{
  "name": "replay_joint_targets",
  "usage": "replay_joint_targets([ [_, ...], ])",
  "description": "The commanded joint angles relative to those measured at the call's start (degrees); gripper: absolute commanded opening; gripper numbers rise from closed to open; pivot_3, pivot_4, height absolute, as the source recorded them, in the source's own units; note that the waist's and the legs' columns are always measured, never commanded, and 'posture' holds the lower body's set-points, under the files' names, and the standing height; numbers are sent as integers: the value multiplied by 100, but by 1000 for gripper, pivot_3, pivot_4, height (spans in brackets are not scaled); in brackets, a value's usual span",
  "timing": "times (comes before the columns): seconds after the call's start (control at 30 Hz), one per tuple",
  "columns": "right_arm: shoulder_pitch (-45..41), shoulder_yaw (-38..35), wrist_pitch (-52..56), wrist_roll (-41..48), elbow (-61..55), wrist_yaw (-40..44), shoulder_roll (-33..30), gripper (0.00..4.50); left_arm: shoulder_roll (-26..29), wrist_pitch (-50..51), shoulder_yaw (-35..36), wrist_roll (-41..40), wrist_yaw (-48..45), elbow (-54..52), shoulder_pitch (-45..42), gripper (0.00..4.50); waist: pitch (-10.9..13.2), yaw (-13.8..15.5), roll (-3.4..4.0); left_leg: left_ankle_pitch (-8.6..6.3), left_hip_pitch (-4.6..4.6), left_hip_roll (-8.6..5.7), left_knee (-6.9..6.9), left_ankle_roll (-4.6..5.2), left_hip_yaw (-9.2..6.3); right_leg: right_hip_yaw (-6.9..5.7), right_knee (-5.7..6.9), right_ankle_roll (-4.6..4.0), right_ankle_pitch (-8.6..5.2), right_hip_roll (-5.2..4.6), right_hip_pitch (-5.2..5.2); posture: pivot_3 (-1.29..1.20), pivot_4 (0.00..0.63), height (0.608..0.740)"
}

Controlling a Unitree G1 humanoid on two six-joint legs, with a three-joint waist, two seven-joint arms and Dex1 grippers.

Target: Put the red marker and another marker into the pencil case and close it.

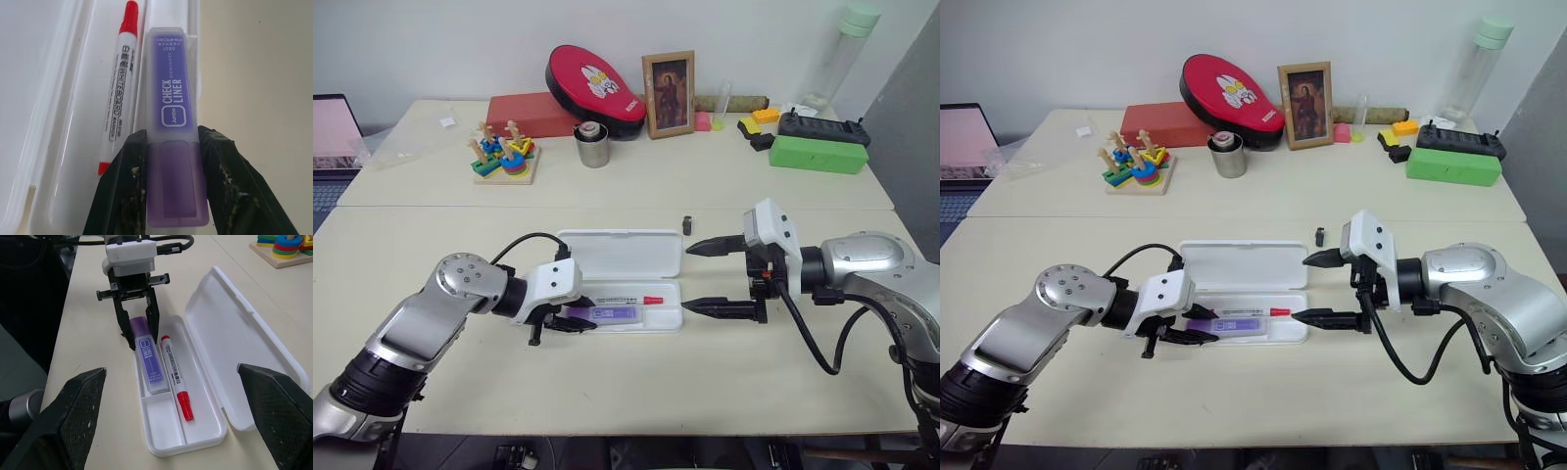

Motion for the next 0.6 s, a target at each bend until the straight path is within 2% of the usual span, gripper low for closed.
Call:
replay_joint_targets([
  [0.03, 0, -59, -77, 55, -190, -31, 6, 4500, -21, -106, -52, 105, -134, -16, -108, 1213, 0, -1, 0, 0, 1, 0, 0, 0, 0, 0, 1, 0, 0, 0, 0, 0, 150, 740],
  [0.37, 36, -75, -38, 112, -235, -88, 18, 4500, -48, 3, -43, 176, -223, 22, -173, 1213, 0, 1, 0, 0, 0, 0, 1, 0, 0, 0, 1, 0, 0, 0, 0, 0, 150, 740],
  [0.43, 35, -69, -40, 107, -229, -91, 25, 4500, -53, 27, -32, 185, -225, 26, -174, 1914, 0, 1, 0, 0, 0, 0, 2, 0, 0, 0, 2, 0, 0, 0, 0, 0, 150, 740],
  [0.47, 34, -65, -43, 104, -225, -91, 29, 4500, -55, 46, -23, 181, -222, 21, -172, 1944, 0, 1, 0, 0, 0, 0, 2, 0, 0, 0, 2, 0, 0, 0, 1, 0, 150, 740],
  [0.57, 18, -41, -54, 80, -188, -87, 39, 4500, -73, 112, -3, 150, -214, -18, -181, 2426, 0, 1, 0, 0, 0, 0, 2, 1, 0, 0, 2, 0, 0, 0, 1, 0, 150, 740],
  [0.6, 6, -32, -54, 70, -170, -87, 44, 4500, -79, 124, 1, 148, -213, -23, -184, 2746, 0, 1, 0, 0, 0, 0, 2, 0, 0, 0, 3, 0, 0, 0, 1, 0, 150, 740],
])
